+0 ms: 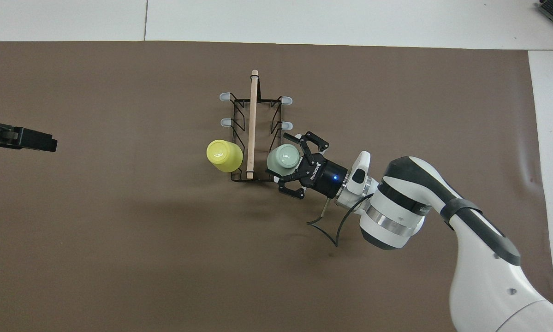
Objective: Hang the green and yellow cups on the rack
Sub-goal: 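Hang the green cup on a rack peg and open the right gripper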
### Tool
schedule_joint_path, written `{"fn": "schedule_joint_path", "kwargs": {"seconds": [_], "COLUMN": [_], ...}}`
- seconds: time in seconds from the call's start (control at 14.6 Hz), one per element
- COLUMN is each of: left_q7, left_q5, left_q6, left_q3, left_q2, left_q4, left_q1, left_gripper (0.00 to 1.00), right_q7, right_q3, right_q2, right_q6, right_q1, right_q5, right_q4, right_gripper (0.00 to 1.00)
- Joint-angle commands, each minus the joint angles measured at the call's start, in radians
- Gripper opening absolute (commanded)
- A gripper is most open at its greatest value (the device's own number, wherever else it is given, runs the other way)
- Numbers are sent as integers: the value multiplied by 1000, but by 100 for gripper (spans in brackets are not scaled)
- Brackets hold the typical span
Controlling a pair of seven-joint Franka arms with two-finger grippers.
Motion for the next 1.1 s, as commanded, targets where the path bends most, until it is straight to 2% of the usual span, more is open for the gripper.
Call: {"fn": "schedule_joint_path", "kwargs": {"seconds": [0.0,0.14,0.41,0.69,1.03], "left_q7": [-7,-7,-7,-7,-7], "left_q5": [-9,-8,-8,-9,-9], "left_q6": [-3,-3,-3,-3,-3], "left_q3": [-13,-13,-13,-13,-13], "left_q2": [-29,-29,-29,-29,-29], "left_q4": [-32,-32,-32,-32,-30], "left_q1": [8,4,5,5,5], "left_gripper": [100,100,100,100,100], "right_q7": [32,54,215,409,560], "right_q3": [6,6,4,-2,0], "right_q2": [-4,-28,-120,-137,-175], "right_q6": [37,70,201,204,178], "right_q1": [10,12,15,-8,-96], "right_q5": [27,18,-42,-319,-673], "right_q4": [17,33,82,167,213], "right_gripper": [100,100,100,100,100]}}
